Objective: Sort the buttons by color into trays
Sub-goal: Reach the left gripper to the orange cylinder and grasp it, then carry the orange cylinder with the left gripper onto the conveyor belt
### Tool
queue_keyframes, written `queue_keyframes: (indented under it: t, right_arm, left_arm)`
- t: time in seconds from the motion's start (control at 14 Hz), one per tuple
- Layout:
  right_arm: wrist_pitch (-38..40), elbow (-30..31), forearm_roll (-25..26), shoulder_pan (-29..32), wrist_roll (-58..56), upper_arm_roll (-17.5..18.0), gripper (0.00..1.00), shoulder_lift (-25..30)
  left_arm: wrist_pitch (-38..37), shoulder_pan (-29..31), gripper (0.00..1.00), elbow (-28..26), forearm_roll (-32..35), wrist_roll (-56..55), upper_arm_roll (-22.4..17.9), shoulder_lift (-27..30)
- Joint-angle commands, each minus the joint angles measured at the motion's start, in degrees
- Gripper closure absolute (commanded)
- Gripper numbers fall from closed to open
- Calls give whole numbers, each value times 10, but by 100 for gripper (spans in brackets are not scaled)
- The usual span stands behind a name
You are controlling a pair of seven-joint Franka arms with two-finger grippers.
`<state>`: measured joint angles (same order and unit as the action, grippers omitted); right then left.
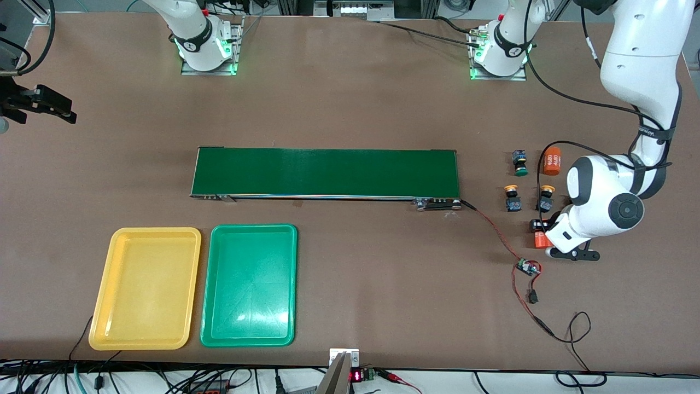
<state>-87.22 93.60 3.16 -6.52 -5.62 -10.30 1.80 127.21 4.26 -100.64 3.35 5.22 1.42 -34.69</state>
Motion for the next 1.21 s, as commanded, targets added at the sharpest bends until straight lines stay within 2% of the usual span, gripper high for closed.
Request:
queue_keyframes:
  t: [0.0, 0.07, 0.21, 0.29, 0.36, 0.64, 0.86, 1.14]
  right_arm:
    - [-1, -3, -7, 1, 6, -1, 0, 4]
    - [-1, -3, -7, 0, 6, -1, 0, 4]
    - [-1, -3, -7, 1, 6, -1, 0, 4]
    - [-1, -3, -7, 1, 6, -1, 0, 4]
    - [-1, -3, -7, 1, 6, -1, 0, 4]
    - [-6, -2, -7, 1, 6, -1, 0, 3]
    - [-7, -3, -7, 2, 6, -1, 0, 3]
    - [-8, -3, -7, 2, 6, -1, 0, 3]
  left_arm:
    - [-112, -32, 77, 6, 11, 4, 17, 73]
    - [-194, -59, 78, 23, 11, 5, 28, 83]
    - [-306, -101, 82, 71, 10, -1, 31, 84]
    - [-333, -109, 85, 77, 10, 9, 33, 87]
    - [-344, -107, 85, 77, 8, 33, 57, 91]
    - [-320, -104, 85, 63, 6, 215, 141, 90]
    - [-271, -105, 85, 20, 4, 389, 161, 91]
    - [-173, -98, 86, -48, 4, 511, 178, 93]
